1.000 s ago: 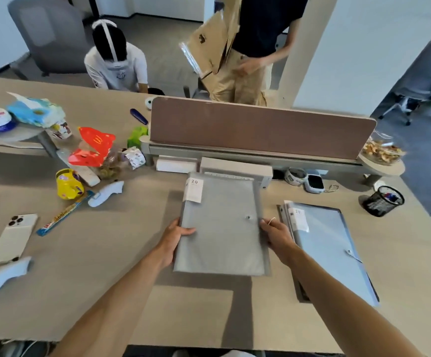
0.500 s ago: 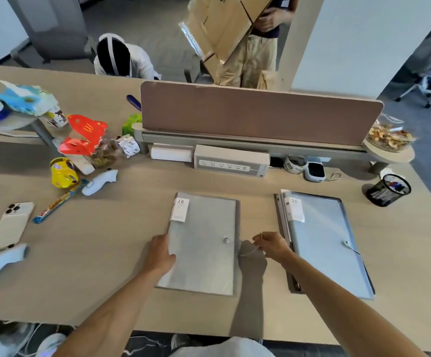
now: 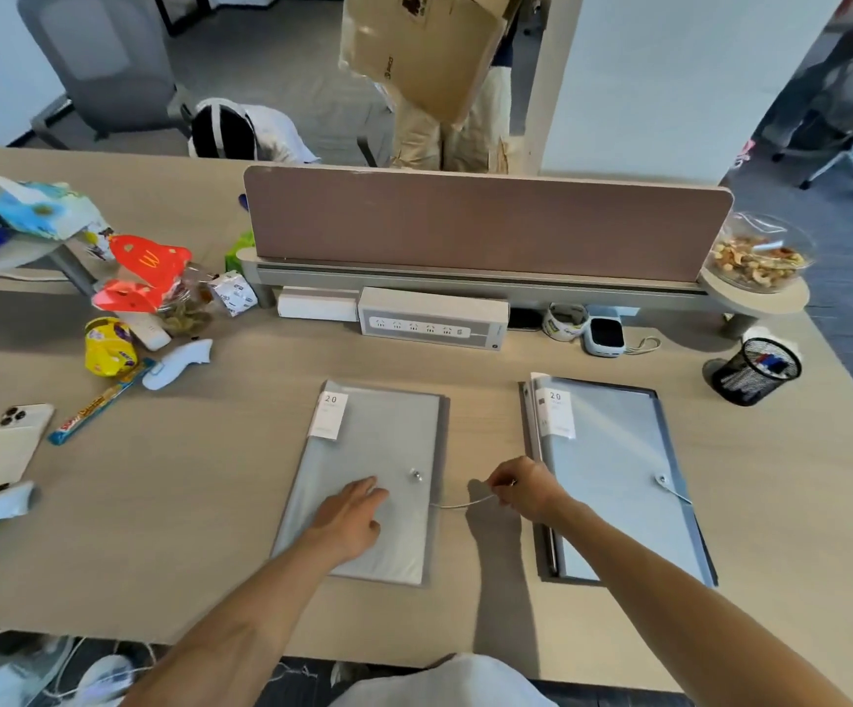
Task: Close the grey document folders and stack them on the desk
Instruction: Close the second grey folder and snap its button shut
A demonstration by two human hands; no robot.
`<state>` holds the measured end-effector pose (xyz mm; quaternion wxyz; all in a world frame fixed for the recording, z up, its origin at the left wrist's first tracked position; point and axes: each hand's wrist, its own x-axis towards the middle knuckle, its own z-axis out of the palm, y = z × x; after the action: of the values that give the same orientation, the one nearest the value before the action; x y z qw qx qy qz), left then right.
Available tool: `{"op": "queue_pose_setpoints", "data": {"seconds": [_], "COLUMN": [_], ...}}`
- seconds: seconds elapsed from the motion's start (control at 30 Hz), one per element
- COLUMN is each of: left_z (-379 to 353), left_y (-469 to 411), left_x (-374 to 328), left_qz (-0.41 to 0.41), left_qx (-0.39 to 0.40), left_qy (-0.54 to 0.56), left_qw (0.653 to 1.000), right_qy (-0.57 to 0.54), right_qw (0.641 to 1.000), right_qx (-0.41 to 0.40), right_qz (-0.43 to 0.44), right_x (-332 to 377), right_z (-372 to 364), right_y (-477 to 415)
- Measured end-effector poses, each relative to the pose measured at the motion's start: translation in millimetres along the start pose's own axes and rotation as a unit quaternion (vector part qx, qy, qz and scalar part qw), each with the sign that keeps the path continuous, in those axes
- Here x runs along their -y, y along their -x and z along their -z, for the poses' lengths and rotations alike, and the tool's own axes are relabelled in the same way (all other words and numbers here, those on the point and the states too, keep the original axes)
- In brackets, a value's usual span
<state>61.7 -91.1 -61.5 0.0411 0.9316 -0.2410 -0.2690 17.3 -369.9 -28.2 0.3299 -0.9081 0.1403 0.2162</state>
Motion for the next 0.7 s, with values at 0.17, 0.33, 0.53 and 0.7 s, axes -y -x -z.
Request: {"op": "queue_pose_setpoints", "data": {"seconds": [0.17, 0.33, 0.53, 0.7], "left_z": [-2, -5, -5, -7], "left_y": [-2, -10, -28, -36], "left_x": [-21, -39, -32, -11], "left_qz": [0.023, 0.056, 0.036, 0.006], "left_qx": [0.002, 0.0, 0.063, 0.065], "left_qy": [0.013, 0.03, -0.026, -0.044], "left_qw": [1.0, 0.998, 0.997, 0.997], "right_qy": [0.093, 0.126, 0.093, -0.013], "right_qw": [0.993, 0.986, 0.992, 0.989], "right_qx": [0.045, 0.063, 0.073, 0.145], "right_qz": [0.049, 0.092, 0.037, -0.019], "right_x": [-10, -26, -36, -27], "right_z": [2, 7, 23, 32], "right_y": [-1, -3, -13, -13]}}
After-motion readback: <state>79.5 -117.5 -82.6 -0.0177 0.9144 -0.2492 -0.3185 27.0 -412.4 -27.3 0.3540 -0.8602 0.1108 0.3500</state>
